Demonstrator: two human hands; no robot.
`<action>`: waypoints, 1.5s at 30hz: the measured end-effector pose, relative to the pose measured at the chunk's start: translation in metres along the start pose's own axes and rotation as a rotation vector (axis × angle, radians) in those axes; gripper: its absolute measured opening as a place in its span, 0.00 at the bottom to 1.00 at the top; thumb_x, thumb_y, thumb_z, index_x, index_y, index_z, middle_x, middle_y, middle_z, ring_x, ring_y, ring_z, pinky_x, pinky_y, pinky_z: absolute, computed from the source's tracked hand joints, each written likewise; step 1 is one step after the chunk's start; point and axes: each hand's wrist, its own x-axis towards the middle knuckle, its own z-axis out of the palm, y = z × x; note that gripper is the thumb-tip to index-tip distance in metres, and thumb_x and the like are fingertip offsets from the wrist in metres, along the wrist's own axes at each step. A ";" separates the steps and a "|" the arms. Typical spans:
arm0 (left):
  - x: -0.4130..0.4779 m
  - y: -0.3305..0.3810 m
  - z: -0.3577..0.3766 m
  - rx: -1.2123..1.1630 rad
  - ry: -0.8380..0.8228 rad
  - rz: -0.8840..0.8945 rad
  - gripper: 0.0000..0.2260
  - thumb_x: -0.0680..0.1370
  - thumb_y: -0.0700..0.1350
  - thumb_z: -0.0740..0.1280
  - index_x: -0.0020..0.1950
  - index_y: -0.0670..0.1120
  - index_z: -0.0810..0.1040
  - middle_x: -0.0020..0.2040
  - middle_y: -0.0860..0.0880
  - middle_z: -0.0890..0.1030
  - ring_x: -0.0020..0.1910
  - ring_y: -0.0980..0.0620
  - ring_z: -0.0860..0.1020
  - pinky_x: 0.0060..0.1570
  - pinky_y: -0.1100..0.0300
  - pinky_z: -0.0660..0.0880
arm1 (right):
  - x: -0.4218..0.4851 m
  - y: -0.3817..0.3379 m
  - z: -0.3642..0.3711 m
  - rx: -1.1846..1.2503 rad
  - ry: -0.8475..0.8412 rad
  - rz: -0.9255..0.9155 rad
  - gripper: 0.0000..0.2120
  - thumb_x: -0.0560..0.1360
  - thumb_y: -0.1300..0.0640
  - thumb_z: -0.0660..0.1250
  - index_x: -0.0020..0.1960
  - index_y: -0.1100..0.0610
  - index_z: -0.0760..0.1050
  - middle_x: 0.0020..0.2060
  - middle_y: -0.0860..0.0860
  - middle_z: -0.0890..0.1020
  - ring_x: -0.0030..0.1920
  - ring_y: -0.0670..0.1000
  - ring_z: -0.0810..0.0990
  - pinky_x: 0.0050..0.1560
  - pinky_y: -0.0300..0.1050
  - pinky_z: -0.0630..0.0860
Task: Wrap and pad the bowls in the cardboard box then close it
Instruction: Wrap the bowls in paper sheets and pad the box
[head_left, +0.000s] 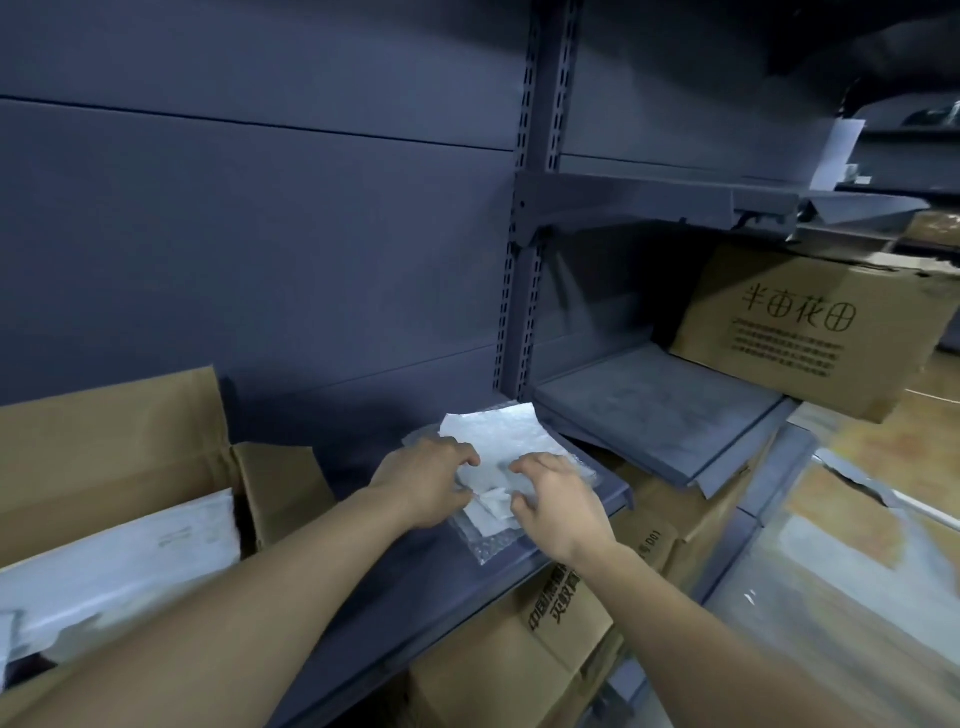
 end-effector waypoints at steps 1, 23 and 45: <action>0.003 -0.001 0.003 0.007 -0.012 0.000 0.19 0.78 0.51 0.64 0.70 0.56 0.71 0.68 0.53 0.72 0.66 0.51 0.71 0.59 0.54 0.73 | 0.000 0.001 0.001 0.003 -0.012 0.001 0.20 0.79 0.52 0.60 0.71 0.50 0.70 0.69 0.46 0.72 0.71 0.48 0.65 0.66 0.46 0.69; -0.011 0.001 -0.028 -0.234 0.396 0.070 0.03 0.79 0.47 0.64 0.50 0.53 0.76 0.50 0.58 0.80 0.53 0.54 0.76 0.51 0.52 0.76 | -0.001 -0.014 -0.021 -0.047 0.380 -0.036 0.07 0.76 0.57 0.66 0.51 0.52 0.81 0.44 0.46 0.82 0.52 0.52 0.76 0.51 0.46 0.69; -0.127 -0.037 -0.119 -0.861 0.640 -0.107 0.02 0.75 0.41 0.71 0.46 0.46 0.83 0.42 0.50 0.86 0.41 0.55 0.83 0.45 0.61 0.78 | -0.018 -0.110 -0.067 0.713 0.410 0.020 0.41 0.73 0.52 0.71 0.78 0.44 0.50 0.71 0.46 0.68 0.69 0.47 0.70 0.67 0.51 0.71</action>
